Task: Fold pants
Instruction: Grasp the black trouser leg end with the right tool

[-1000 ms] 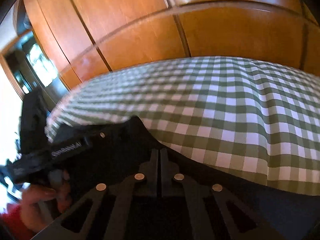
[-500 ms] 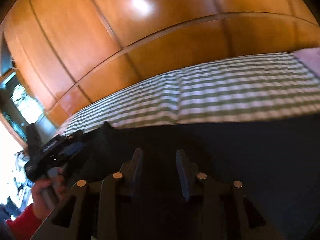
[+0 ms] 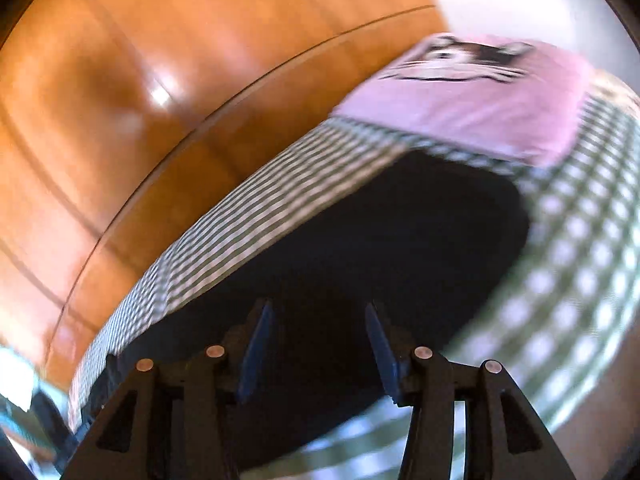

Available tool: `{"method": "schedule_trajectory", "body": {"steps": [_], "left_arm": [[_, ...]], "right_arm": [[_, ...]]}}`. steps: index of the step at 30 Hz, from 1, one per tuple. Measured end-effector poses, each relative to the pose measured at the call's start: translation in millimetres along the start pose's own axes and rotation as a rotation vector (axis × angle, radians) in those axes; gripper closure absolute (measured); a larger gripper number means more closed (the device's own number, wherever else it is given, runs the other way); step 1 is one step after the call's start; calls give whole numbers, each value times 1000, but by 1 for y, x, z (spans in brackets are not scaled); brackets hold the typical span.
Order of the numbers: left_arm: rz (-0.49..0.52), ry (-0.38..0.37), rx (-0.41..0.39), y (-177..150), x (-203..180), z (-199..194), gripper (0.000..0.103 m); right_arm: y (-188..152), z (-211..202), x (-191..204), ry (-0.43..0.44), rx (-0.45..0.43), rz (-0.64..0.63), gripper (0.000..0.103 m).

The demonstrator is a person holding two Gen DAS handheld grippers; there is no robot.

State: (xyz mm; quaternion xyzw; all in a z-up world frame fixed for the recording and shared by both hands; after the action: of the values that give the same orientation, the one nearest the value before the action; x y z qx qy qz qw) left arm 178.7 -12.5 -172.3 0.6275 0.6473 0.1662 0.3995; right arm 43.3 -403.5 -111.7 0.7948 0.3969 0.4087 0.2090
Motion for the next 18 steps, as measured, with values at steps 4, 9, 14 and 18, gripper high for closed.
{"method": "schedule_trajectory", "body": {"steps": [4,9,14,18], "left_arm": [[-3,0,-6,-1,1,0,36],[2,8,-14,-4,-1,-1,36],[4,7,-17,-3,0,0,36],[1,4,-16,-4,0,0,36]], "right_arm": [[19,-8,-49,-63,-65,122,53],[32,-1,-89,-97,-80,230,52],[41,15,-90,-87,-94,221,62],[43,14,-90,-135,-93,173,87]]}}
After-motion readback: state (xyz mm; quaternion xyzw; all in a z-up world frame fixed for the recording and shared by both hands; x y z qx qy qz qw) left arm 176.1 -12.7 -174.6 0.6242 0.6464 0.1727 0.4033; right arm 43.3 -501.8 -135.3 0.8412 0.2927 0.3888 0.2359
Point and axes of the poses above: each gripper's, at about its wrist camera, not at the fingertips, and z roughly the way its jaws point, x to its left, y to its top, the point moved 8 cm from there along z, roughly the way its jaws point, and after that the axes turned 4 degrees about -x, right-handed, at the moved point
